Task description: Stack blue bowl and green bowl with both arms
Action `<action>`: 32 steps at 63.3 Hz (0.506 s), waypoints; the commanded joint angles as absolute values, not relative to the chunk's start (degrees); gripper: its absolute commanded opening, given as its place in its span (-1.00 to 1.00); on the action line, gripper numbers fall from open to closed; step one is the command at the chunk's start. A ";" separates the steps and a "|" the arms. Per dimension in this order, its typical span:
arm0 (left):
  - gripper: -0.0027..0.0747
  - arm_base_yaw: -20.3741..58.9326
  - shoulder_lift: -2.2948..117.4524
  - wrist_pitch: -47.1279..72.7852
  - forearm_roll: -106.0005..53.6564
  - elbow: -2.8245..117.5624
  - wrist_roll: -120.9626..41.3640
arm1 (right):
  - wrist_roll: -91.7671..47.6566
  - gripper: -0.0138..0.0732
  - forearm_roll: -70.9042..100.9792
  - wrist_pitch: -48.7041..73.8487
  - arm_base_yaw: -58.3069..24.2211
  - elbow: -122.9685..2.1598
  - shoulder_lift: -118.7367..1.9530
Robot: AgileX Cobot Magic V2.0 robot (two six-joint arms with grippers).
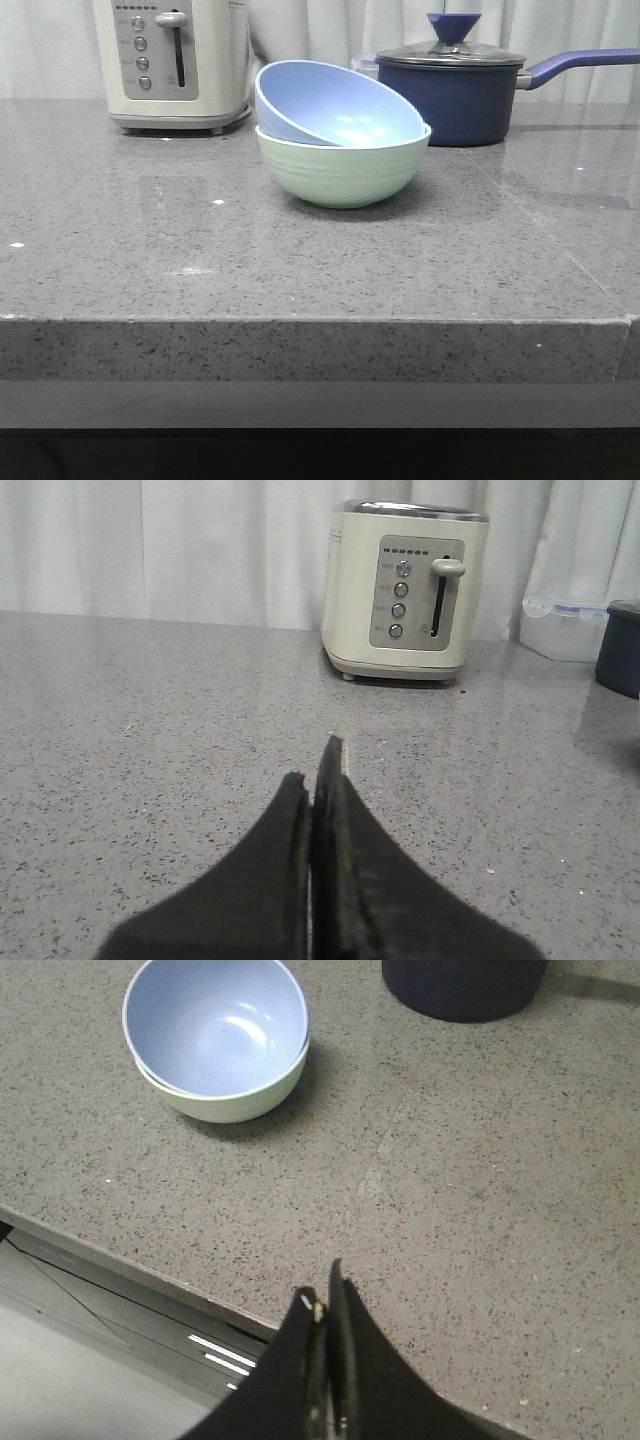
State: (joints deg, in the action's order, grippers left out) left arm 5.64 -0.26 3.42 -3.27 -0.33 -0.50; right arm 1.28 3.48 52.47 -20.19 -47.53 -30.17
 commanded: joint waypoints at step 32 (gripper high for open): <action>-0.98 5.44 -1.35 -1.34 -3.38 -0.54 0.00 | -0.70 -0.81 0.00 -2.32 -1.91 -7.57 -3.51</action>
State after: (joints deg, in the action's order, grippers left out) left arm 5.64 -0.26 3.42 -3.27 -0.33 -0.50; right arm 0.00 0.95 8.12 -2.72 -9.61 -4.75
